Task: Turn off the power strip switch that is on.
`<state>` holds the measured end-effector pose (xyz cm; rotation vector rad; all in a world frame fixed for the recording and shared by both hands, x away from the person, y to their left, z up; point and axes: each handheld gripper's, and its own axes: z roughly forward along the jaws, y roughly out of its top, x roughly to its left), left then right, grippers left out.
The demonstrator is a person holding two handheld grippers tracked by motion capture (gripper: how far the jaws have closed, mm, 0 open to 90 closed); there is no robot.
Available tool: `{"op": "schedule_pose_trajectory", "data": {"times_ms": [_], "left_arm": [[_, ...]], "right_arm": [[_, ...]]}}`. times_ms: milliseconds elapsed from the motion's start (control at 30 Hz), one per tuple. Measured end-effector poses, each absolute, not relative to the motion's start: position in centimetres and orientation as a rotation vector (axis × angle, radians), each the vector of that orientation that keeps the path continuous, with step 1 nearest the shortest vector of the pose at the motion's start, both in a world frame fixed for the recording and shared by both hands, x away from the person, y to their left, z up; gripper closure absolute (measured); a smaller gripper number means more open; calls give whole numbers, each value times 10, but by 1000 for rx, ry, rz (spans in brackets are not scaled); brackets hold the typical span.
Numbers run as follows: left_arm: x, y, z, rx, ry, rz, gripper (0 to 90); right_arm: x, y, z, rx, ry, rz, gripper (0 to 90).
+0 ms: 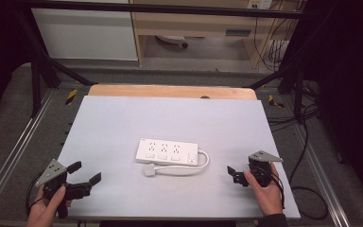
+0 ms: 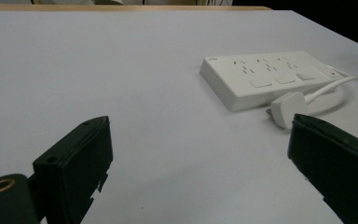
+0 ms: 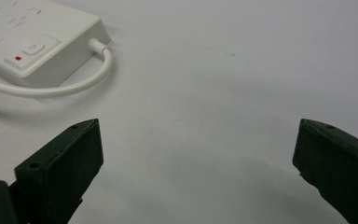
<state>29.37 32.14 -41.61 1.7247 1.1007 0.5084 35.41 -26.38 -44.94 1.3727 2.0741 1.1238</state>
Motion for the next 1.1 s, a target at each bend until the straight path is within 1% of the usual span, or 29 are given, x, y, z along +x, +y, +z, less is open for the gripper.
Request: {"op": "schedule_pose_trajectory", "data": {"times_ms": [100, 267, 667, 1100], "left_arm": [[293, 323, -416, 1716, 1100, 512, 64], [293, 323, -416, 1713, 1103, 512, 64], [293, 323, -416, 1725, 1102, 511, 63], [293, 322, -416, 1725, 1102, 509, 62]], "right_arm": [[352, -265, -449, 1371, 2058, 1148, 51], [351, -264, -448, 1323, 2054, 1177, 56], [349, -266, -444, 1350, 2005, 1227, 48], [344, -262, -432, 1302, 1963, 1329, 33]]}}
